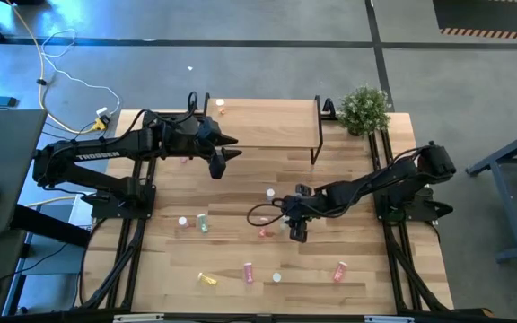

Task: Pick and place medicine bottles onto shelf by color
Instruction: Put the bottom right blue pill bottle on the shelf, then put the top blue pill bottle on the shelf, then put the top purple pill bottle on the shelf

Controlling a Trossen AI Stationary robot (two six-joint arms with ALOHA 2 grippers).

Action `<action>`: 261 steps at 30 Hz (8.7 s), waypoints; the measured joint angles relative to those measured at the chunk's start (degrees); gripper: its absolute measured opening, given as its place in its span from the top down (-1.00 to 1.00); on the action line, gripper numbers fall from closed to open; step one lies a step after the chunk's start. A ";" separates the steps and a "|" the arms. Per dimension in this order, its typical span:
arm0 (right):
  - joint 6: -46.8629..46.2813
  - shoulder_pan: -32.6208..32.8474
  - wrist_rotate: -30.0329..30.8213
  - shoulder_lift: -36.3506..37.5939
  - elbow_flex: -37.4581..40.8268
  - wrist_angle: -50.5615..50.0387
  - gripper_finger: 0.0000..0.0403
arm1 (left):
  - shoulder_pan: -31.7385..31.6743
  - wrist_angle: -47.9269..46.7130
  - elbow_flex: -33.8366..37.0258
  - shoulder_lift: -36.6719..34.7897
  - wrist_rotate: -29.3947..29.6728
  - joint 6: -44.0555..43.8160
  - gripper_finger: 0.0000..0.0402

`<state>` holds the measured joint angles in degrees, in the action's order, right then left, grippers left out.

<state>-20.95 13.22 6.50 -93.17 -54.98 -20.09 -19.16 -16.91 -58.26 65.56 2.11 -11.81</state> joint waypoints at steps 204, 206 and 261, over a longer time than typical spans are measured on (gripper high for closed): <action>30.21 -54.47 -9.06 -4.65 -40.74 -40.55 0.44 | -6.71 -7.48 0.00 -4.83 10.13 2.56 0.08; 31.31 -54.45 -8.98 -5.19 -40.74 -40.55 0.44 | -6.71 -7.49 0.00 -4.83 10.25 2.68 0.08; 33.51 -54.10 -8.24 -5.88 -54.55 -45.05 0.18 | -10.07 -38.96 -7.02 -5.62 16.40 -2.32 0.08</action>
<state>12.56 -40.88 -1.74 -99.04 -109.53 -65.15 -29.23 -55.86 -65.27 59.94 18.51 -14.13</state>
